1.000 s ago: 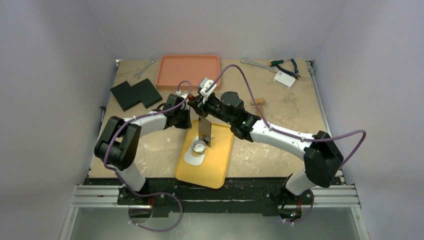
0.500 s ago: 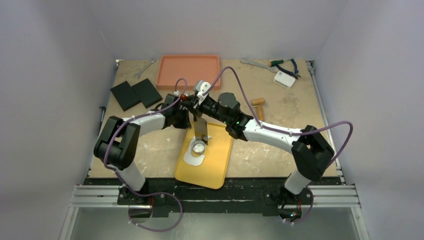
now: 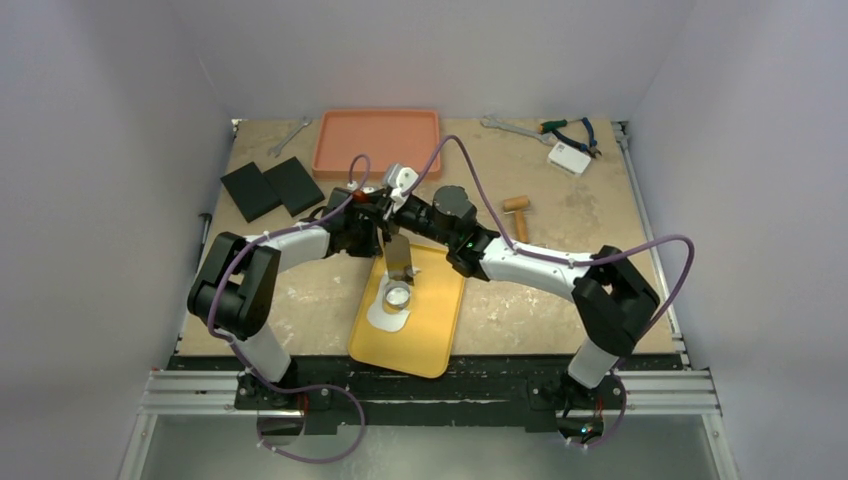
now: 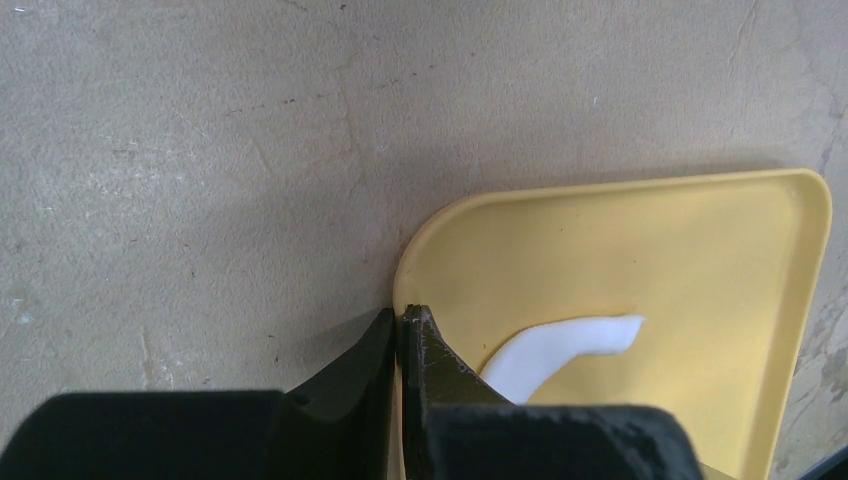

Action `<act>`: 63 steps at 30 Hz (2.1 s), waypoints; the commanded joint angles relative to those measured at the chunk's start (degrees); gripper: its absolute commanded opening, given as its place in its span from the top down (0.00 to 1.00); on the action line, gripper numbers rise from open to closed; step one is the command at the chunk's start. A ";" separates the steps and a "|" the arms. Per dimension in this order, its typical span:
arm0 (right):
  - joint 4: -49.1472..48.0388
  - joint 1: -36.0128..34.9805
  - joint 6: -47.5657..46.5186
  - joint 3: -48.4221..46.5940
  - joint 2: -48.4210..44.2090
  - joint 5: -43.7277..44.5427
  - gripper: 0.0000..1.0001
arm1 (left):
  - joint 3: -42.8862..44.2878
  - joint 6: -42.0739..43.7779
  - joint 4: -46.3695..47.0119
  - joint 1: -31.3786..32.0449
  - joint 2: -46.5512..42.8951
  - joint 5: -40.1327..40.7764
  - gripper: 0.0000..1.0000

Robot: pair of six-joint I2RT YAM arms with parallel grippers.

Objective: Roll out the dumpling wrappers from the dough
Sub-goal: Remove the dumpling wrapper from the work surface, then place the spatula on the work surface.

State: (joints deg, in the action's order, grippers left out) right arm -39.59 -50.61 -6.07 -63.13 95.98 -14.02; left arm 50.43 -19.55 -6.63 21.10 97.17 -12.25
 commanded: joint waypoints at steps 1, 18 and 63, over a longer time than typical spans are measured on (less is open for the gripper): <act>-5.47 -0.19 -3.53 -3.82 0.68 2.51 1.00 | -1.05 0.55 -1.37 0.27 0.42 -0.95 1.00; 9.12 1.50 -13.30 -5.24 -5.52 -0.92 1.00 | -1.48 0.92 -1.39 -0.79 -0.79 -0.71 1.00; -3.52 19.13 41.46 27.84 -23.53 30.81 1.00 | 10.99 6.56 -7.35 -2.73 -6.77 -1.99 0.54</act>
State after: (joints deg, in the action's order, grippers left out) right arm -27.55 -35.42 25.34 -41.69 74.22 19.68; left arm 60.55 -15.11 -13.47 18.81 93.32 -12.75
